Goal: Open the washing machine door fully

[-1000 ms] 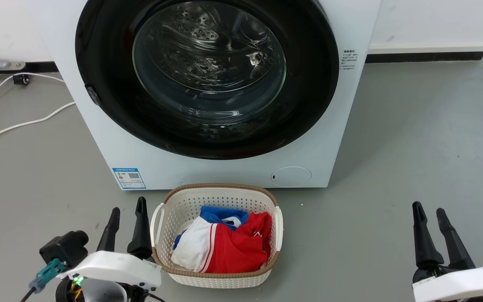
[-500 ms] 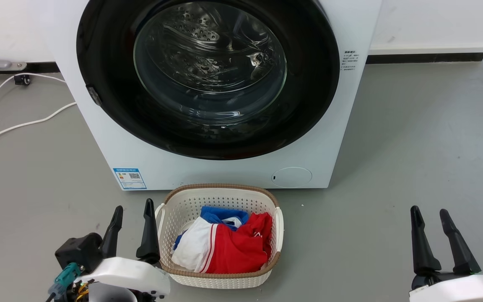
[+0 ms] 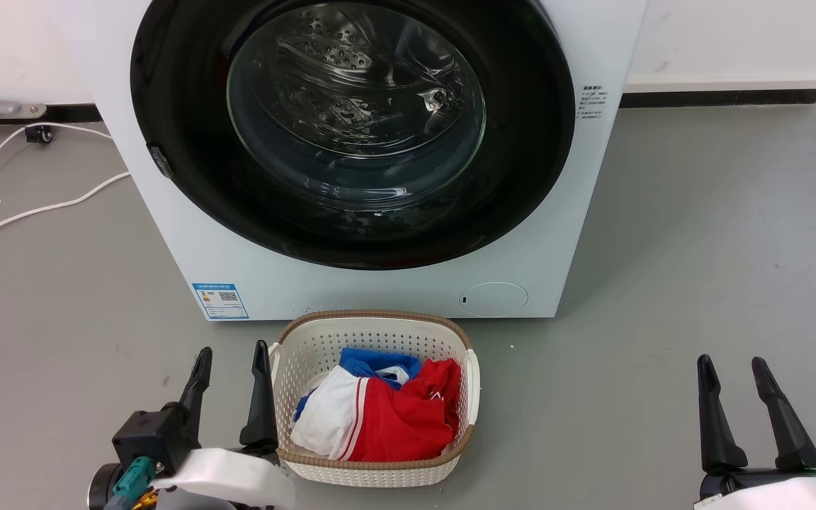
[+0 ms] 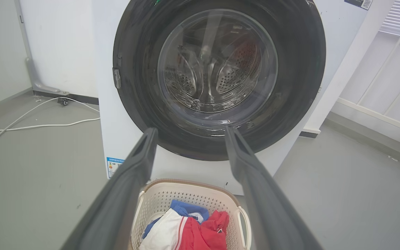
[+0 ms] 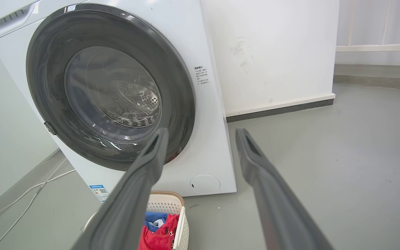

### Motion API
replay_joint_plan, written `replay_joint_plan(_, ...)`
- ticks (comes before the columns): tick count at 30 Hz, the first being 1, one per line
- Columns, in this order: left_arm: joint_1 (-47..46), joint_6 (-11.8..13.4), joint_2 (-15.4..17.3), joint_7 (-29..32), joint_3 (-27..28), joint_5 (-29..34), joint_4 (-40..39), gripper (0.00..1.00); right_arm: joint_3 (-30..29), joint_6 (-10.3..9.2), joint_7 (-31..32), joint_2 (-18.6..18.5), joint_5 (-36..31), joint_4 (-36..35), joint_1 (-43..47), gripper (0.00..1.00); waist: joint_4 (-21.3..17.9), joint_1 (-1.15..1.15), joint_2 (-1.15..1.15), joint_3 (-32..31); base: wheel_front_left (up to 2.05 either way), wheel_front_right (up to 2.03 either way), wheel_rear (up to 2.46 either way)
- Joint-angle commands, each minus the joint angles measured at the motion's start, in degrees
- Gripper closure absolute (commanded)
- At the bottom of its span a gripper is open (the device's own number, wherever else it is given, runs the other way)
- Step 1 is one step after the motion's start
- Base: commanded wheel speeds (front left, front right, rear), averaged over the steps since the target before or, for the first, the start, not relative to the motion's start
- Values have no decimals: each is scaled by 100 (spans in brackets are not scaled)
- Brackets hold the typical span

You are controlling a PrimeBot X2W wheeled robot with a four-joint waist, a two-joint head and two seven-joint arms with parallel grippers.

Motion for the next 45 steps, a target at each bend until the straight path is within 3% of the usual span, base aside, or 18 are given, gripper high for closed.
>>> replay_joint_plan(1,36,-20,-8,-64,6,193,-65,0,4,12,-68,-17,-163,-91,45,0,4,0,0,0,0,0,0)
replay_joint_plan(41,376,-535,-465,-504,448,1880,27,0,80,7,-502,-15,-1304,-225,422,0,76,0,0,-45,0,0,0)
replay_joint_plan(45,395,-550,-491,-496,493,1857,66,0,60,7,-495,-15,-1148,-145,413,0,73,0,0,-45,0,0,0)
